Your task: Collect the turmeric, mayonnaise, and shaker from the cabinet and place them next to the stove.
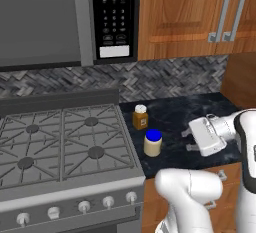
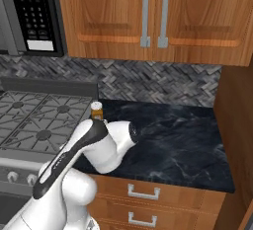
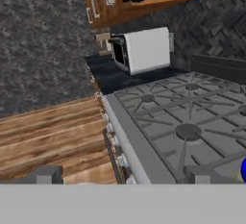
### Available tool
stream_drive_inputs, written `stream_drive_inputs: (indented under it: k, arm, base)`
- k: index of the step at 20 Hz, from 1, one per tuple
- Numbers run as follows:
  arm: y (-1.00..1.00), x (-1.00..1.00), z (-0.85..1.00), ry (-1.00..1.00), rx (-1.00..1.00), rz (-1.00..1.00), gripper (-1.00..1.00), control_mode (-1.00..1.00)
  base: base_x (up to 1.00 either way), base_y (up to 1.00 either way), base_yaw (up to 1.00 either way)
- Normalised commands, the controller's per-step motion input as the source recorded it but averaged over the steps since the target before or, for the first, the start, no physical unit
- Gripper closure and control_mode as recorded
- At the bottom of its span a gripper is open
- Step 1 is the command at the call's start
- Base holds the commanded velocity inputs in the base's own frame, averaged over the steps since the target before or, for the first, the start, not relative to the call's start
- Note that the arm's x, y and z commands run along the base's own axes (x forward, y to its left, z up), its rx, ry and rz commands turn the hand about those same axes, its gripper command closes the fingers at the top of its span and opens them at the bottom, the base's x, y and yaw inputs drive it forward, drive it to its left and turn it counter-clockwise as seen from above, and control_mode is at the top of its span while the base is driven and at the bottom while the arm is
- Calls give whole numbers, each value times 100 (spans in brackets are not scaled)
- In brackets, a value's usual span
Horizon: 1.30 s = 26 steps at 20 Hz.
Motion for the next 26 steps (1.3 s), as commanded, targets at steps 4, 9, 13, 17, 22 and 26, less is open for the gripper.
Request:
stream_drive_inputs:
  k: [4, 9, 13, 17, 22, 26]
  arm:
    - [52, -78, 10, 11, -3, -28, -100, -100]
    - [63, -76, -2, 7, -6, -29, -100, -100]
    - [54, -68, -28, 5, -8, -23, -100, -100]
    - [41, -63, -49, 4, -8, -7, -100, -100]
    - [0, 0, 0, 0, 0, 0, -100, 100]
    - [0, 0, 0, 0, 0, 0, -100, 100]
  base:
    - [0, 0, 0]
    - [0, 0, 0]
    - [0, 0, 0]
    - [0, 0, 0]
    - [-98, 3, 0]
    - [-100, 0, -4]
